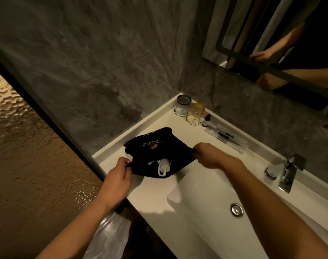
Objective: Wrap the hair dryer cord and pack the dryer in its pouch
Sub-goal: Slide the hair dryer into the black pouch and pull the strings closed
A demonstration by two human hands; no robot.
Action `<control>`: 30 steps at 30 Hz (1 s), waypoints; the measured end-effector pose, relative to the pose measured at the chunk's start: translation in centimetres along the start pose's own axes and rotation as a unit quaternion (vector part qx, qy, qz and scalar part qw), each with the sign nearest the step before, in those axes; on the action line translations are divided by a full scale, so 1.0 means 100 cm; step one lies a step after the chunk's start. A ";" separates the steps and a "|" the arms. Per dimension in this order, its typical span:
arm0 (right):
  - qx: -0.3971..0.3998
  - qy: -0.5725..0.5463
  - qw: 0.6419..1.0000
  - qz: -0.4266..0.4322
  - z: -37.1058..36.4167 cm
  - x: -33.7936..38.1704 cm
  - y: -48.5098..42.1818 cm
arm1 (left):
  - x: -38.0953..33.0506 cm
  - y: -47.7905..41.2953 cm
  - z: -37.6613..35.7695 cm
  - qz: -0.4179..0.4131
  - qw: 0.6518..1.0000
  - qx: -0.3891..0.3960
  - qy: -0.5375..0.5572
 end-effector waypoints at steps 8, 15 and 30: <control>-0.039 -0.174 0.984 0.027 0.097 0.008 0.030 | -0.064 -0.057 0.090 -0.089 0.995 -0.028 -0.045; -0.051 -0.269 0.961 0.022 0.080 -0.006 0.030 | -0.068 -0.066 0.094 -0.092 0.984 -0.032 -0.147; -0.239 -0.782 0.563 -0.120 -0.014 -0.033 0.063 | -0.012 -0.026 0.057 0.069 0.705 -0.058 0.703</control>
Point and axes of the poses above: each hand's wrist, its own y-axis away from the middle knuckle, its own z-axis out of the back of the hand, x = y × z, the point moved 1 cm from there along -y, towards the middle knuckle, and after that the axes turned 2 degrees about y, right-handed, at the moved point
